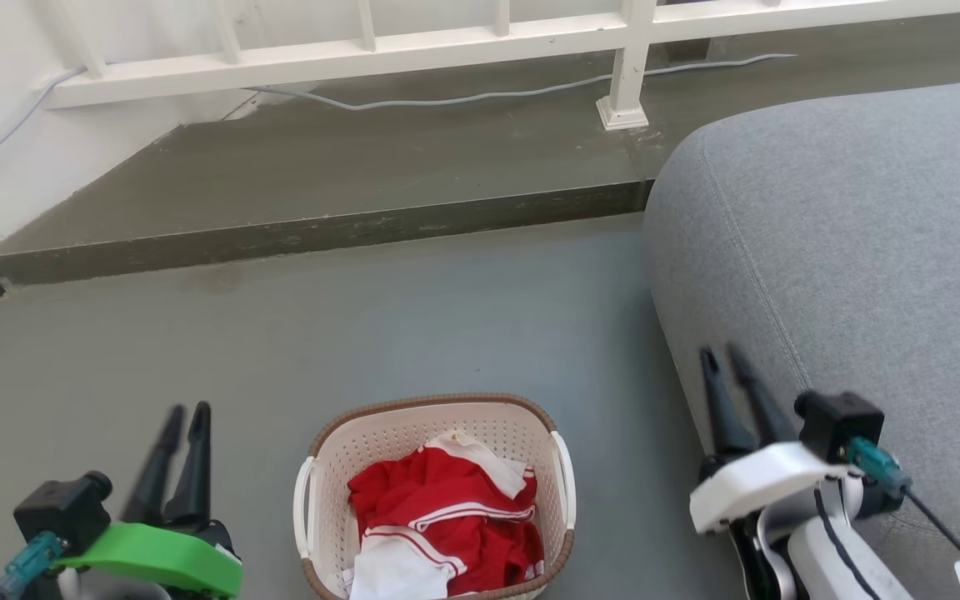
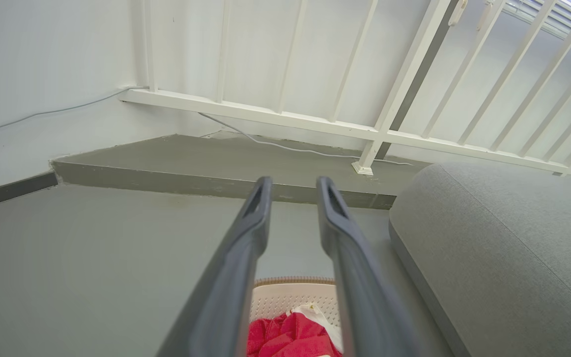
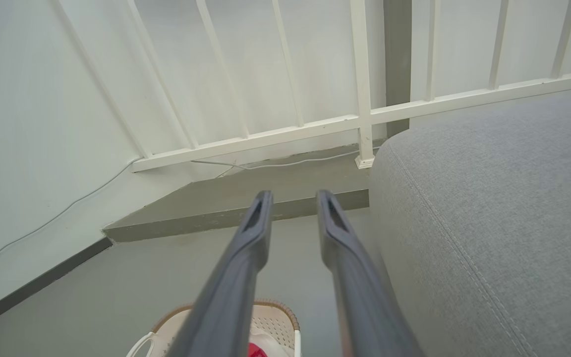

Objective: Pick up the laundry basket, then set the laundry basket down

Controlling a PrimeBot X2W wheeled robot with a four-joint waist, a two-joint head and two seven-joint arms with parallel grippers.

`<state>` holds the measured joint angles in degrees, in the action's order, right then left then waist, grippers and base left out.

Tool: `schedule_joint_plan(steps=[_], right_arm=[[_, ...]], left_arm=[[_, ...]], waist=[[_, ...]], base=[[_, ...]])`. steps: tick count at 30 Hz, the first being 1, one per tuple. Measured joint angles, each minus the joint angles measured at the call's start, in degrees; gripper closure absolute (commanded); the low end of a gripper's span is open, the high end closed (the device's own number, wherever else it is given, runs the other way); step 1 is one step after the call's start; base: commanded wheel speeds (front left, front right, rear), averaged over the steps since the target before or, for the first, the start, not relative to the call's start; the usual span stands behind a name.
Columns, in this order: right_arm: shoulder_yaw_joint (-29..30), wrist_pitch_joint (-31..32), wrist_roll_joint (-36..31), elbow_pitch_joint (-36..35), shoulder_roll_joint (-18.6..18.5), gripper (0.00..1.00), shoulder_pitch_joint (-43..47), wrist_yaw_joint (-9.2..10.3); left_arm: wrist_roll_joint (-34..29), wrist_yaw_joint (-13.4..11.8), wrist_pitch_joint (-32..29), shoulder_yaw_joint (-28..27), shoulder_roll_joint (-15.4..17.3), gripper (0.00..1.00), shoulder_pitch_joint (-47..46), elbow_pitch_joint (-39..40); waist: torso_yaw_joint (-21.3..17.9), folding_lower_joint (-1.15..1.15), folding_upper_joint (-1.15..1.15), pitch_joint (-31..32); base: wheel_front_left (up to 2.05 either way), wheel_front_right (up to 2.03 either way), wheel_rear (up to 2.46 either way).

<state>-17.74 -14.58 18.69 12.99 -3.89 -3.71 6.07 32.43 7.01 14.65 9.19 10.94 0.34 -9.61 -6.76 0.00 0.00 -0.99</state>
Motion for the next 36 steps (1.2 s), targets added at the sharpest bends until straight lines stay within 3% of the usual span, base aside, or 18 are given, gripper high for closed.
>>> schedule_joint_plan(steps=[11,19,36], right_arm=[[0.71,0.09,4.14,0.35,0.24,1.00,2.16,-0.98],[2.50,1.80,12.80,-0.24,0.31,1.00,2.16,-2.02],[6.44,5.14,24.91,-0.29,0.27,1.00,2.15,-3.56]], left_arm=[[4.00,0.00,-1.13,-0.04,-1.22,1.00,0.38,-1.04],[9.89,0.00,-3.12,-1.42,-2.12,1.00,0.38,-1.20],[19.93,0.00,-6.55,-3.56,-3.08,1.00,0.34,-2.24]], waist=[[0.49,0.00,0.00,0.04],[1.18,0.00,0.00,0.11],[2.32,0.00,0.00,0.23]], base=[[0.00,0.00,0.00],[0.00,0.00,0.00],[0.00,0.00,0.00]])
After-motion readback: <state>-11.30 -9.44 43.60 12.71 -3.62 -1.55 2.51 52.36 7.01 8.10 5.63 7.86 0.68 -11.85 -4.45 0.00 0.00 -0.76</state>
